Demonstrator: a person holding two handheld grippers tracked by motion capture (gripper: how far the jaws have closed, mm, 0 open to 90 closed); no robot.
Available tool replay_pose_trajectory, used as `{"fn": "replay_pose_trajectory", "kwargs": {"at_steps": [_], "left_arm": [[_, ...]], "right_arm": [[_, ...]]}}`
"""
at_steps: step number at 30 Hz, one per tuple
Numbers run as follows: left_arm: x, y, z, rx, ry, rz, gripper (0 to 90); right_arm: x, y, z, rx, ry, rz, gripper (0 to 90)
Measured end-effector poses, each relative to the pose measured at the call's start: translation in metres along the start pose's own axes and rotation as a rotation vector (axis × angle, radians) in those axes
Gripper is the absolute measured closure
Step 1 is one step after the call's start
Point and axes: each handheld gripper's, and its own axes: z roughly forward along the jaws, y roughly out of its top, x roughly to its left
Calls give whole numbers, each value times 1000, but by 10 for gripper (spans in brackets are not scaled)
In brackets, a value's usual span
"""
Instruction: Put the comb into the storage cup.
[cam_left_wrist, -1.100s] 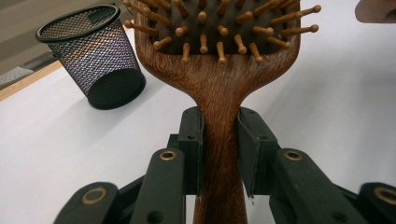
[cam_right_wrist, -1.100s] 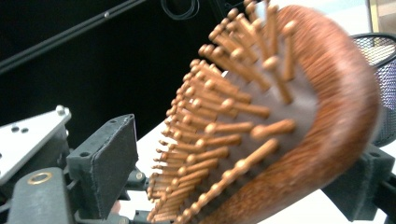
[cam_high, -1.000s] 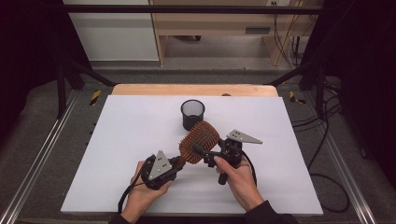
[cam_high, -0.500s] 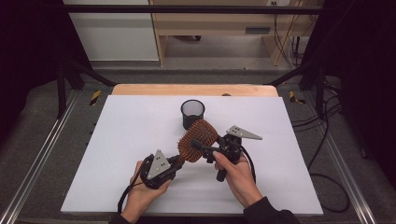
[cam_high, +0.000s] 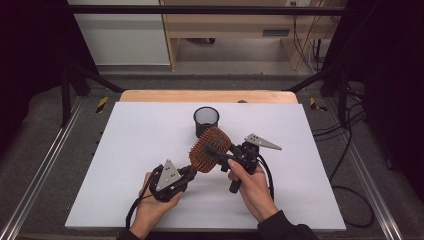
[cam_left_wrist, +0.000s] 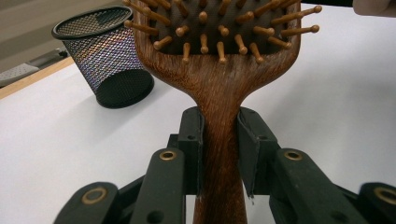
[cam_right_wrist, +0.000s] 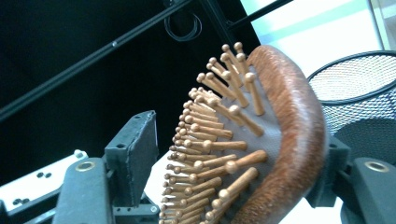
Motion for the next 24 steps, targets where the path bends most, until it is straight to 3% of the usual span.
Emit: {"fn": "replay_pose_trajectory", "kwargs": {"at_steps": [5, 14, 24], "left_arm": [[2, 0, -1, -12, -1, -17, 728], [6, 1, -4, -24, -5, -51, 729], [9, 2, -7, -46, -9, -91, 730]], "right_arm": [[2, 2, 1, -23, -2, 18, 400], [12, 5, 8, -33, -14, 26, 454], [28, 14, 15, -10, -37, -27, 506]]}}
